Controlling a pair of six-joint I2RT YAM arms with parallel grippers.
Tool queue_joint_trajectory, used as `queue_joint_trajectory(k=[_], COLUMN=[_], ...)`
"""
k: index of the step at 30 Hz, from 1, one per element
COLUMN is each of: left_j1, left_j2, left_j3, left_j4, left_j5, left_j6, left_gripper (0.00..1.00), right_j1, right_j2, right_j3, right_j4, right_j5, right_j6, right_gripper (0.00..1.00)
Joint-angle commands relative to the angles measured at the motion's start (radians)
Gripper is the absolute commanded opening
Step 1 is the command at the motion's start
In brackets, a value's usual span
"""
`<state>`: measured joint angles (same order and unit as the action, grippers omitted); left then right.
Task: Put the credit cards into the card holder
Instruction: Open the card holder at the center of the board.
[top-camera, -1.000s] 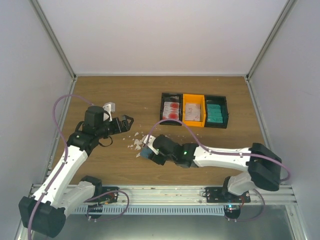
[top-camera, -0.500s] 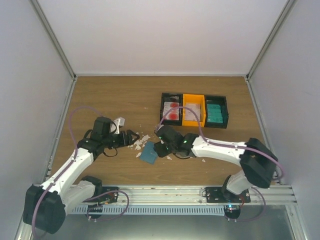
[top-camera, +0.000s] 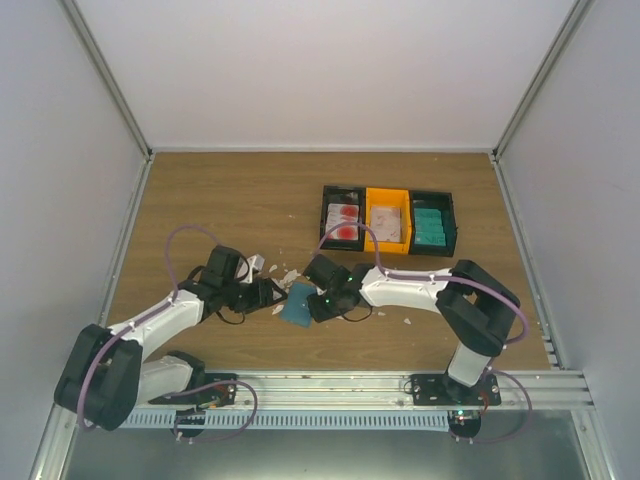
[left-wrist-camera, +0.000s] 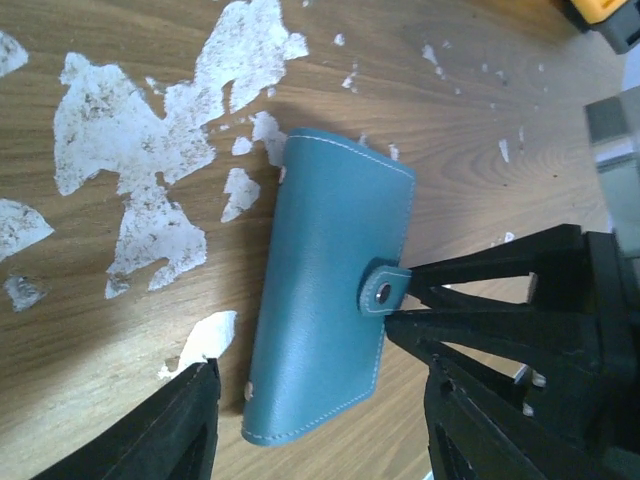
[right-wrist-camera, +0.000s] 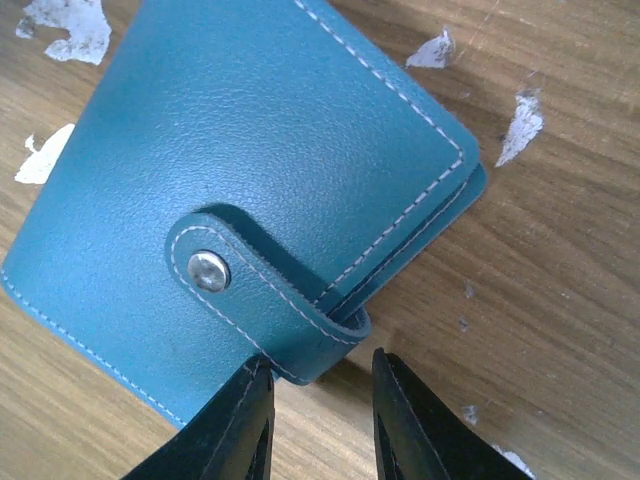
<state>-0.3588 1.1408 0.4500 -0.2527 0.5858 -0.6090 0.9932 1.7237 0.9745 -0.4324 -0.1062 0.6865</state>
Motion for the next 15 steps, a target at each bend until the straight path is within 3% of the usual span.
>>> queue_joint_trajectory(k=[1,15], left_j1=[-0.017,-0.044], left_j2=[0.073,0.272], left_j3=[0.007,0.058], left_j4=[0.090,0.177], left_j5=[0.019,0.071], left_j6=[0.025,0.037], left_gripper=[0.56,0.45], right_j1=[-0.018,-0.097], right_j2=[0.022,0.057], right_j3=[0.029,0.046], right_j4=[-0.036,-0.037], right_j5=[0.023,0.000], right_j6=[-0.006,-0.073], right_gripper=[0.28,0.25])
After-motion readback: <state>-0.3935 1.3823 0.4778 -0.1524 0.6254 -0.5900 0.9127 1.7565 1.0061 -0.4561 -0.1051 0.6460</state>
